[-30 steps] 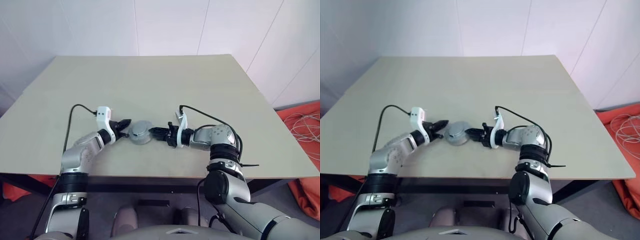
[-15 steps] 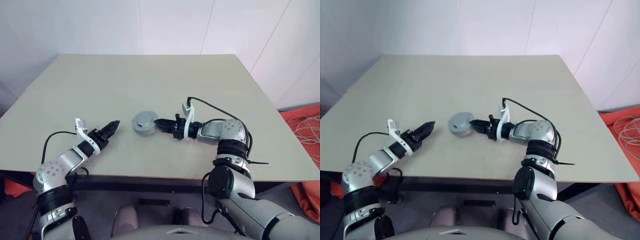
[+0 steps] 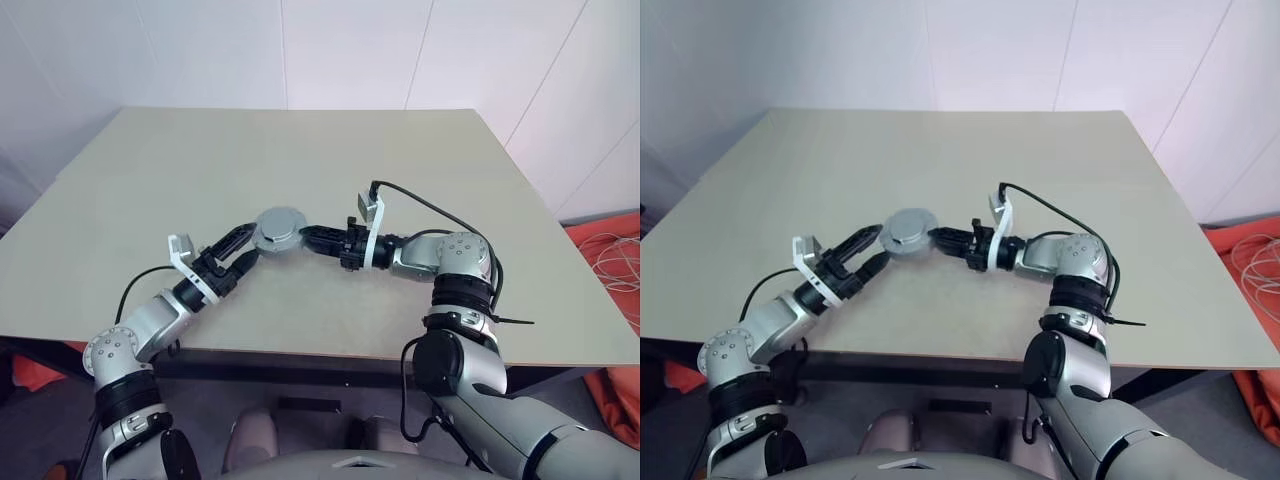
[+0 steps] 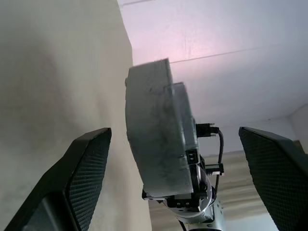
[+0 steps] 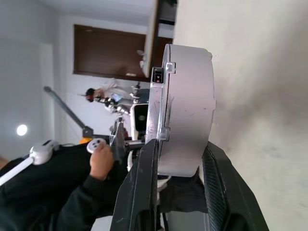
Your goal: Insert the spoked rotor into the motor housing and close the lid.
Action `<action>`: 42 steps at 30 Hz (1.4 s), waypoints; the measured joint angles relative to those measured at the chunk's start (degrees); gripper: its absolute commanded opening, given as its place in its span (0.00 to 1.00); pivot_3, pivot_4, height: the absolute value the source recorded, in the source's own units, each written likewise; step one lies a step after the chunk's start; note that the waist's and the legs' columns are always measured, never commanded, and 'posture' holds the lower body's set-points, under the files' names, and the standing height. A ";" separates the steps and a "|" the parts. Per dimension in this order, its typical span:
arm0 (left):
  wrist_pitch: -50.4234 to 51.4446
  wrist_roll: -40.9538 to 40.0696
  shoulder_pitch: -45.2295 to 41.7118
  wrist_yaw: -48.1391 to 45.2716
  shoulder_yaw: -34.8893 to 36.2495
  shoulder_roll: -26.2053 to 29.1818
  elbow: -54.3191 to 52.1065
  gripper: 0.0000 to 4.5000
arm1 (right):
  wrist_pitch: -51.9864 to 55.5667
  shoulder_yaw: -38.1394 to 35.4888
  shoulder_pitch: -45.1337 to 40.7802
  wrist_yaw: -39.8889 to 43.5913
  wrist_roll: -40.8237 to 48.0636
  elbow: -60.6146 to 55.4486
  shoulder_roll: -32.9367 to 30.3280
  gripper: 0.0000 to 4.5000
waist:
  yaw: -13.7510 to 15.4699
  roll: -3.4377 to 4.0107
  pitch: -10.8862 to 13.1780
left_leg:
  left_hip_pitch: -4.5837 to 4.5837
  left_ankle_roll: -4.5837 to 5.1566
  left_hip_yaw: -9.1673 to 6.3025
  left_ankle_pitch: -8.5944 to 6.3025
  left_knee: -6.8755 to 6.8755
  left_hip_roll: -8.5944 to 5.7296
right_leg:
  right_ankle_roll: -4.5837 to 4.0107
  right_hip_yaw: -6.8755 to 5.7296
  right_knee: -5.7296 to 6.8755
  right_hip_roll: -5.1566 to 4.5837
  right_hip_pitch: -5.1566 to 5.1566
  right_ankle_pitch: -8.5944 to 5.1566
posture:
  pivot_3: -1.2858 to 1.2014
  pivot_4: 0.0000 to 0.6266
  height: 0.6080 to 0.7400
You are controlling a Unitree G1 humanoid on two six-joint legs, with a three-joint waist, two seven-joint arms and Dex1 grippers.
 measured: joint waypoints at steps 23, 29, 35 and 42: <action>-7.01 -6.48 0.31 1.35 -6.85 1.68 0.63 0.48 | -0.21 3.50 1.99 -4.16 9.01 -2.27 0.40 0.25 | -0.02 -0.02 -0.01 | -0.01 -0.01 -0.01 0.01 0.07 0.00 | 0.05 0.00 0.02 0.00 0.03 0.01 | 0.52 0.00 1.00; -7.81 -7.10 0.71 1.21 -7.72 2.73 0.45 0.48 | -0.79 2.01 2.62 -5.43 8.98 -3.91 2.85 0.54 | -0.05 -0.02 -0.01 | -0.01 -0.01 -0.01 0.01 0.08 -0.01 | 0.06 0.00 0.05 0.00 0.03 0.02 | 0.52 0.00 1.00; -8.42 -6.87 1.37 1.58 -9.08 3.40 0.56 0.47 | -0.76 0.95 2.90 -7.07 8.83 -4.60 4.15 1.00 | -0.06 -0.02 -0.01 | 0.01 -0.02 -0.02 0.01 0.12 0.00 | 0.06 0.00 0.07 0.00 0.04 0.02 | 0.52 0.00 1.00; -14.70 -6.06 0.98 2.41 -7.39 3.18 2.15 0.47 | -4.30 7.72 7.46 -6.83 4.26 -4.38 -1.50 1.00 | -0.02 -0.03 -0.01 | -0.06 -0.02 -0.03 0.01 0.19 -0.01 | 0.09 0.00 0.08 0.00 0.09 0.03 | 0.52 0.00 1.00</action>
